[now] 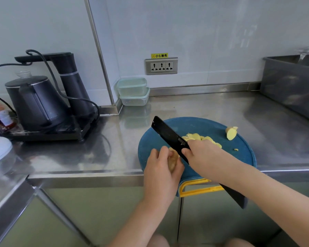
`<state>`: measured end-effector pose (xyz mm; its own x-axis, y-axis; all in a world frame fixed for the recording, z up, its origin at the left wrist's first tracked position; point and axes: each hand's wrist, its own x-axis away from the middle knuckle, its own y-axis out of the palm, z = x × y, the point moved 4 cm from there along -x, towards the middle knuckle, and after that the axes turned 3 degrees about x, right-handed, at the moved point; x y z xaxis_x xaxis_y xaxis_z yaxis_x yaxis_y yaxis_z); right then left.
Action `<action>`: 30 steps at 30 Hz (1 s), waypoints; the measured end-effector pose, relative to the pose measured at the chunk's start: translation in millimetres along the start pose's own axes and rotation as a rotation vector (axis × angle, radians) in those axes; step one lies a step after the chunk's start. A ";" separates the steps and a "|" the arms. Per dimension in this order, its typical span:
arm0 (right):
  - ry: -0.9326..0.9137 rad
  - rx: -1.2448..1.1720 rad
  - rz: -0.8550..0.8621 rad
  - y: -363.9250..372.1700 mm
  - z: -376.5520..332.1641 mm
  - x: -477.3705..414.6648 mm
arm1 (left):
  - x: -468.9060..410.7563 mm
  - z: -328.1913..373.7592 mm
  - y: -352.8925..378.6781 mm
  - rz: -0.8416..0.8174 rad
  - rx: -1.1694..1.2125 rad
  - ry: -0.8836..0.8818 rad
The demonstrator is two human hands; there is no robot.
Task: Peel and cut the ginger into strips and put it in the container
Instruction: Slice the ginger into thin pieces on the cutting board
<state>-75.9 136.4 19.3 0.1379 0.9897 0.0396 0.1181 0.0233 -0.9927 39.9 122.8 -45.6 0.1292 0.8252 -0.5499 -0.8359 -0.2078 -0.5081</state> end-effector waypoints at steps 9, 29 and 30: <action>0.020 -0.293 -0.216 -4.3 2.3 -18.7 | -1.3 0.2 0.1 -0.003 0.000 0.012; 0.035 -0.231 -0.239 -1.5 7.7 -2.2 | -2.9 4.5 -1.0 0.007 -0.038 0.016; 0.030 -0.205 -0.221 -2.4 5.7 -7.3 | -2.9 4.5 -1.0 0.007 -0.033 0.012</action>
<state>-82.8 130.0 20.8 0.1149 0.9591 0.2589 0.3443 0.2060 -0.9160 37.9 123.0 -40.5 0.1301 0.8171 -0.5616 -0.8187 -0.2310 -0.5257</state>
